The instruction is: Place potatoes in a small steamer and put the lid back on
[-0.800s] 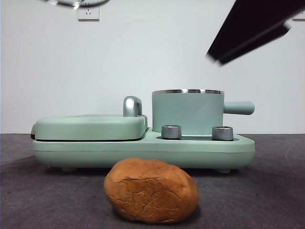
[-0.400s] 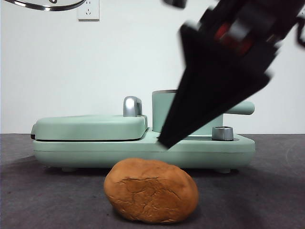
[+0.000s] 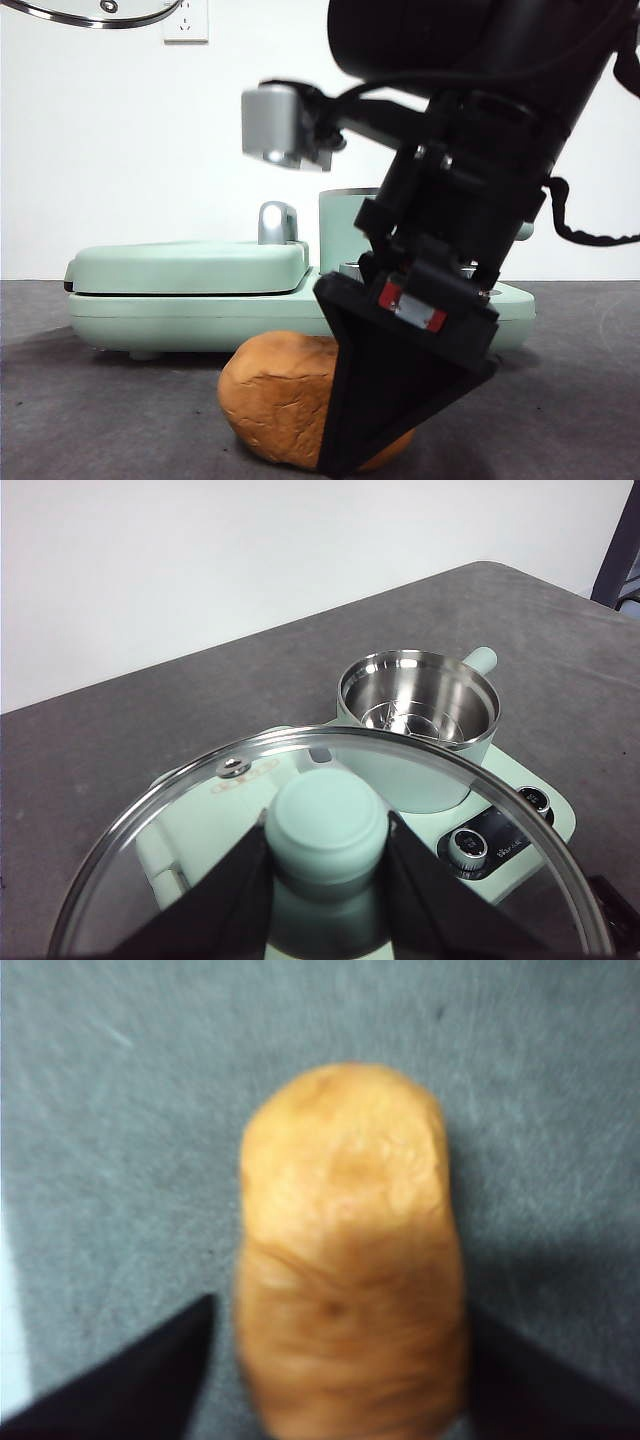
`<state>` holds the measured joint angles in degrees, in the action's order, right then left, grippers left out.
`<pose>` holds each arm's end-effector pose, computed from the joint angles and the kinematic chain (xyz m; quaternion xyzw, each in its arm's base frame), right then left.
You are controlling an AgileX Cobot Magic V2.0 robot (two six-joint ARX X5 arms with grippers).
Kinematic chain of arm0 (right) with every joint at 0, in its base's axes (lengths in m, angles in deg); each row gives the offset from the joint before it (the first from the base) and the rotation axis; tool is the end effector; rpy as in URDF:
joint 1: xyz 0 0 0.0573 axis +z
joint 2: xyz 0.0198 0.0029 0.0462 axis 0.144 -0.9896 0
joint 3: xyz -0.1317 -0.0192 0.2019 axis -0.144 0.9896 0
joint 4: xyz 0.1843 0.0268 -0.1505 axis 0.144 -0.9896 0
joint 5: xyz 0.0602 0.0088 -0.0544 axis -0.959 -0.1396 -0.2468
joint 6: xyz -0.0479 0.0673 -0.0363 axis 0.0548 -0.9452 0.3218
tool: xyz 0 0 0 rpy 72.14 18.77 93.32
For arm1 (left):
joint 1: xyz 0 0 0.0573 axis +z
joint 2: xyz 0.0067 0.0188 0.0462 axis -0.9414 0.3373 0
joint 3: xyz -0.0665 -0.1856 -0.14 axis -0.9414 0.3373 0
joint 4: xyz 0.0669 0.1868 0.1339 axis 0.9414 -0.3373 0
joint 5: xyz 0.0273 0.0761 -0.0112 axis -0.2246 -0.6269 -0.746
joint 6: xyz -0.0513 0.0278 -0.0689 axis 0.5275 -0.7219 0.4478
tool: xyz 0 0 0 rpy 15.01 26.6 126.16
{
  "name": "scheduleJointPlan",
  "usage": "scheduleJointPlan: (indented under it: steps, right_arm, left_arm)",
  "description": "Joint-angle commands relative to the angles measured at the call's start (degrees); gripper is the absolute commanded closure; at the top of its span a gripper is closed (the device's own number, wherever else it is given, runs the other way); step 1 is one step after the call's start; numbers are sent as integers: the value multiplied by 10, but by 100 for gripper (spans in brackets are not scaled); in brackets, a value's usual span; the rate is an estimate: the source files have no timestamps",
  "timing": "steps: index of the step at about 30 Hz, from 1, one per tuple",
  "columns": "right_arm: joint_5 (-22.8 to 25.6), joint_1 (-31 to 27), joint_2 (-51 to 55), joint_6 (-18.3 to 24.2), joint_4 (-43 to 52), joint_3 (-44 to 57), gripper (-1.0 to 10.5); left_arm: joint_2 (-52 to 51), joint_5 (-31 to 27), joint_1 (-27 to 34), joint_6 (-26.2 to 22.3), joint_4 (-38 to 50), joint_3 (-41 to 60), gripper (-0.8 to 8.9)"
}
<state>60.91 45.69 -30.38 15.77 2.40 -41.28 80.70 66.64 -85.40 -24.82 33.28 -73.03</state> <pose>0.1574 0.2387 0.1043 -0.3097 0.4011 0.5225 0.6857 0.1869 -0.0767 0.3423 0.0480 0.1240 -0.2969 0.9456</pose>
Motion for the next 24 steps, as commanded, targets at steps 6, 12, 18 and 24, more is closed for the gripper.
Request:
scheduleJointPlan:
  steps: [6,12,18,24]
  right_arm:
    - [37,6,133,-105,-60,-30,702]
    - [72,-39,164,-211,-339,-263,702]
    - [71,-116,109,-205,-374,-426,702]
    - [66,-205,-2,-176,-425,-565,702]
  left_arm:
    - [-1,1,0,0,23,-11,798]
    - [0,1,-1,0,23,-11,798]
    - [0,1,-1,0,23,-11,798]
    - [0,1,-1,0,23,-11,798]
